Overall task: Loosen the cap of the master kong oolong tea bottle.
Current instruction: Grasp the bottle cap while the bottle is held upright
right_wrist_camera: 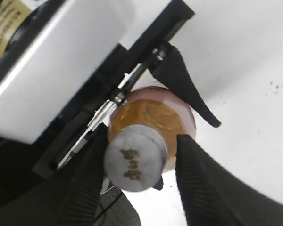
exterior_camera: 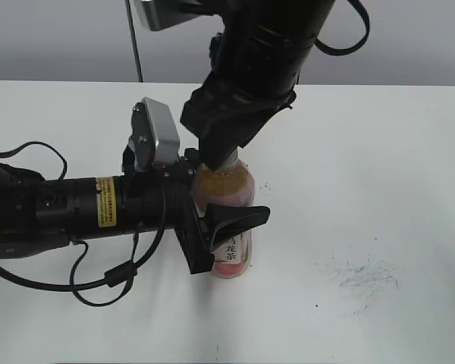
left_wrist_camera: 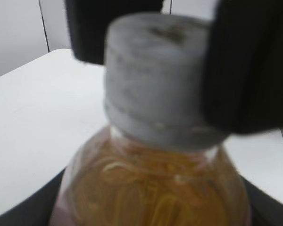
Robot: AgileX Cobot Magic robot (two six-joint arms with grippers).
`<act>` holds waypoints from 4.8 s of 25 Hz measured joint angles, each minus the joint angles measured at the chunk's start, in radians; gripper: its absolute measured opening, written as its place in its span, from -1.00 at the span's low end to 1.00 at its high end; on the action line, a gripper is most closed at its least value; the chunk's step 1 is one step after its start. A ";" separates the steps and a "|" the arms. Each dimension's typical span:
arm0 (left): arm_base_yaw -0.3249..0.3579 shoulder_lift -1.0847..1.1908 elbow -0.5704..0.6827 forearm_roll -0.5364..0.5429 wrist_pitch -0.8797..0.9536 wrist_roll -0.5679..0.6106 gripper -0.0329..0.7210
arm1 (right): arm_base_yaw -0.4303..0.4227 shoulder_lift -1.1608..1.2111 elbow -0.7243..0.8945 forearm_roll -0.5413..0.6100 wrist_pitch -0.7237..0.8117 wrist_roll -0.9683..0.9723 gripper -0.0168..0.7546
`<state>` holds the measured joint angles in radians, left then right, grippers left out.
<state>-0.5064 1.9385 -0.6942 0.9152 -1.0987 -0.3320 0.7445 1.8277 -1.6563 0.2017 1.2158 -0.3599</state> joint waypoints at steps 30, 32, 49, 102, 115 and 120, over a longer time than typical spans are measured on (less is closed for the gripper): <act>0.000 0.000 0.000 -0.007 0.002 -0.004 0.28 | 0.000 0.000 -0.022 -0.029 0.007 0.348 0.13; 0.000 0.000 0.000 -0.007 0.002 -0.004 0.28 | 0.006 0.000 -0.022 -0.035 0.007 0.349 0.13; 0.000 0.000 0.000 -0.004 0.002 -0.004 0.28 | 0.068 0.015 -0.055 -0.134 0.007 0.351 0.13; 0.000 0.000 0.000 -0.005 0.002 -0.004 0.27 | 0.071 -0.011 -0.005 -0.121 0.004 -0.030 -0.26; 0.000 -0.006 0.001 0.015 0.011 0.004 0.27 | 0.065 -0.011 -0.005 -0.081 0.007 -0.826 -0.26; 0.000 -0.006 0.001 0.017 0.011 0.004 0.27 | 0.065 -0.011 -0.005 -0.081 0.007 -1.104 -0.26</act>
<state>-0.5064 1.9326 -0.6933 0.9321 -1.0877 -0.3281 0.8093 1.8162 -1.6617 0.1212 1.2226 -1.4642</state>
